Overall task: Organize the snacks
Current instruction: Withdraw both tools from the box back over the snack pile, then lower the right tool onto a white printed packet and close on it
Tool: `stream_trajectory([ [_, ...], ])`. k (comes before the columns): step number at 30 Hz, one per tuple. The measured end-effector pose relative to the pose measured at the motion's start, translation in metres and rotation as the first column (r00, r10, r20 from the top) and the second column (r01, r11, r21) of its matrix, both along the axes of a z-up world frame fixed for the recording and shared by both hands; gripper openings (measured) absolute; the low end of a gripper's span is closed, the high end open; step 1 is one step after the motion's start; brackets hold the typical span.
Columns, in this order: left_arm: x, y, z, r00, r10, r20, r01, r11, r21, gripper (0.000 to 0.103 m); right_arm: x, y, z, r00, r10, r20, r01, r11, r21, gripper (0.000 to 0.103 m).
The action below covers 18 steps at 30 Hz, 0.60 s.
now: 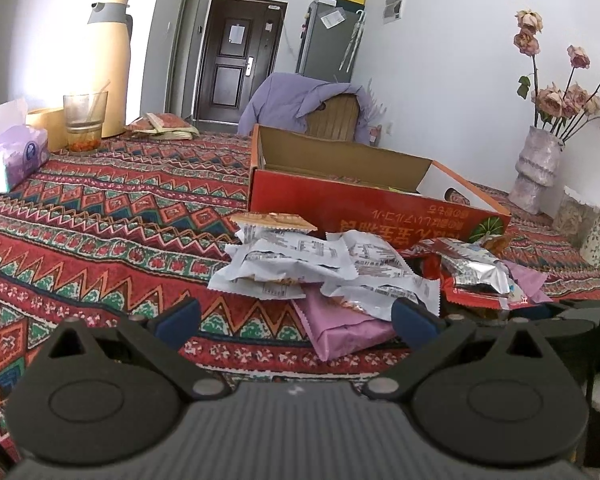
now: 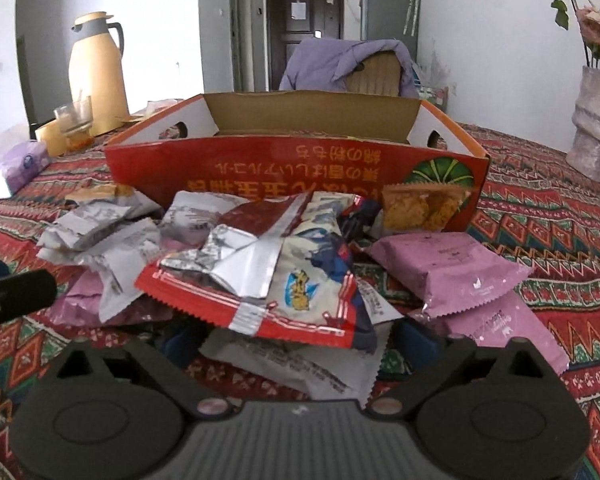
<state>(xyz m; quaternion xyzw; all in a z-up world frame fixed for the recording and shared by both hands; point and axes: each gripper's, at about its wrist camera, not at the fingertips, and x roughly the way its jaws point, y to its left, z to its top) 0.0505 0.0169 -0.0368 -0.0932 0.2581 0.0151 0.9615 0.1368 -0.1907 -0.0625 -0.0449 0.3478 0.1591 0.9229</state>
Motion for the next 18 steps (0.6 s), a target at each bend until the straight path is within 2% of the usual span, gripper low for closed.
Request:
stream_trajectory([
  [4,-0.001,0.000,0.000,1.000,0.001,0.003,-0.001,1.000,-0.002,0.103,-0.005,-0.001,0.002,0.999,0.033,0.019,-0.033,0.999,0.000,0.082],
  [14,-0.001,0.001,0.000,1.000,0.007,-0.002,-0.008,1.000,-0.011,0.103,-0.025,-0.012,0.005,0.996,0.083,0.035,-0.084,0.996,0.020,0.071],
  [18,-0.001,0.001,0.000,1.000,0.012,-0.005,-0.012,1.000,-0.014,0.103,-0.042,-0.016,0.008,0.993,0.107,0.041,-0.108,0.994,0.030,0.070],
])
